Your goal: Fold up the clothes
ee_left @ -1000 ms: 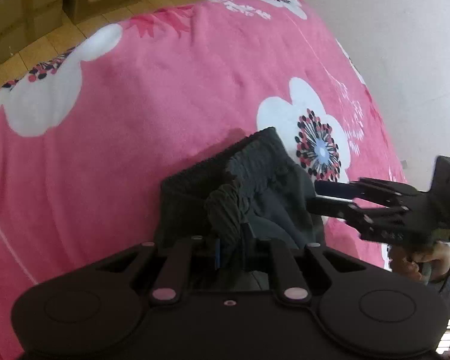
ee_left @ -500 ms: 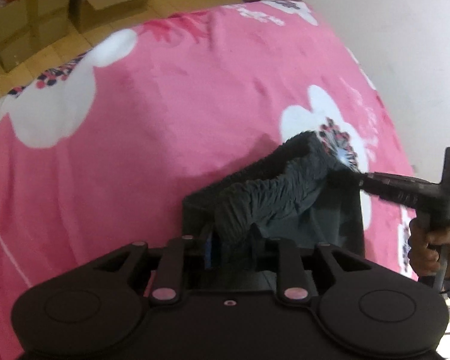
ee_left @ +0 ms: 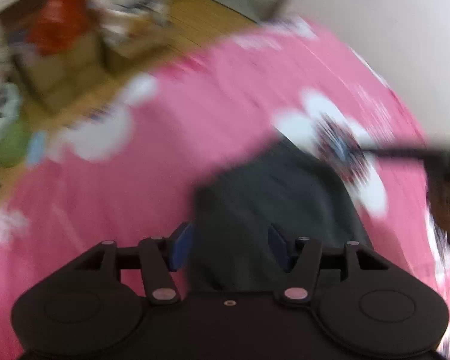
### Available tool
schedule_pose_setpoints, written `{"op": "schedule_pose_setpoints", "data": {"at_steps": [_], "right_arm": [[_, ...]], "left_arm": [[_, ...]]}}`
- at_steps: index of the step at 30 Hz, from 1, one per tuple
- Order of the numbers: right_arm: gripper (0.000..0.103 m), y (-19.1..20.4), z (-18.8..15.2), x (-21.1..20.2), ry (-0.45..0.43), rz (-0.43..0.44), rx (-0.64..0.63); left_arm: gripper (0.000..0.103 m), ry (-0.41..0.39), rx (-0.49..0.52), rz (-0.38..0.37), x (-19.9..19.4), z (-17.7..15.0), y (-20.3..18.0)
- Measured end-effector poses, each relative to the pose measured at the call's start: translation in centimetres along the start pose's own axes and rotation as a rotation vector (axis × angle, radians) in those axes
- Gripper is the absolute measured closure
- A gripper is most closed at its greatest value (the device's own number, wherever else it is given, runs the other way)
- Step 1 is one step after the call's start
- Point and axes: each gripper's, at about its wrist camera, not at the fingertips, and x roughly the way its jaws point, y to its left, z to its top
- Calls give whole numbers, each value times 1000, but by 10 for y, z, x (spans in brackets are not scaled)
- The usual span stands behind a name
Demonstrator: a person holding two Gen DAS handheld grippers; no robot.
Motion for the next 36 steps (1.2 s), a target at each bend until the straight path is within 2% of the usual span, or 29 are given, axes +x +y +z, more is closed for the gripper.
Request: {"op": "schedule_pose_setpoints", "data": {"at_steps": [4, 6, 8, 12, 14, 15, 16, 18, 20, 21, 23, 25, 26, 27, 29, 31, 34, 36], "right_arm": [[53, 11, -21, -30, 28, 50, -134], [53, 13, -38, -27, 78, 132, -125], [54, 17, -60, -14, 157, 194, -132], [56, 14, -94, 7, 196, 67, -168], [59, 1, -104, 7, 191, -4, -120], [59, -2, -106, 1, 181, -10, -102], [59, -5, -107, -7, 170, -4, -87], [59, -4, -109, -26, 127, 10, -106], [58, 1, -118, -48, 96, 71, -165], [58, 3, -123, -54, 110, 116, -182], [58, 5, -141, -48, 180, 178, -234], [58, 7, -161, -40, 254, 234, -291], [58, 7, -172, -34, 268, 220, -334], [59, 5, -182, -32, 246, 204, -392], [64, -5, -191, -35, 181, 235, -460], [71, -17, -184, -42, 169, 199, -389], [68, -24, -178, -72, 92, 116, -335], [67, -23, -181, -89, 70, 188, -334]], "left_arm": [[50, 105, 113, 56, 32, -25, -23], [50, 130, 136, 121, 43, -33, -17], [50, 145, 76, 168, 44, -34, -2], [49, 155, -109, 255, 16, -36, 16], [46, 152, -160, 217, -1, -47, 4], [40, 156, -182, 190, -7, -53, -3], [39, 167, -215, 154, -13, -63, -11], [39, 244, -310, 29, -15, -100, -39], [39, 318, -340, 9, -5, -132, -62], [39, 337, -351, 8, -1, -142, -67], [39, 388, -385, -11, 16, -169, -80], [39, 404, -407, -13, 30, -191, -91], [39, 394, -403, 1, 35, -200, -95], [39, 372, -392, 2, 35, -205, -96], [39, 332, -380, 8, 33, -215, -98], [39, 317, -404, 31, 21, -218, -95], [38, 264, -447, 58, -5, -222, -100], [38, 244, -480, 40, -15, -225, -112]]}}
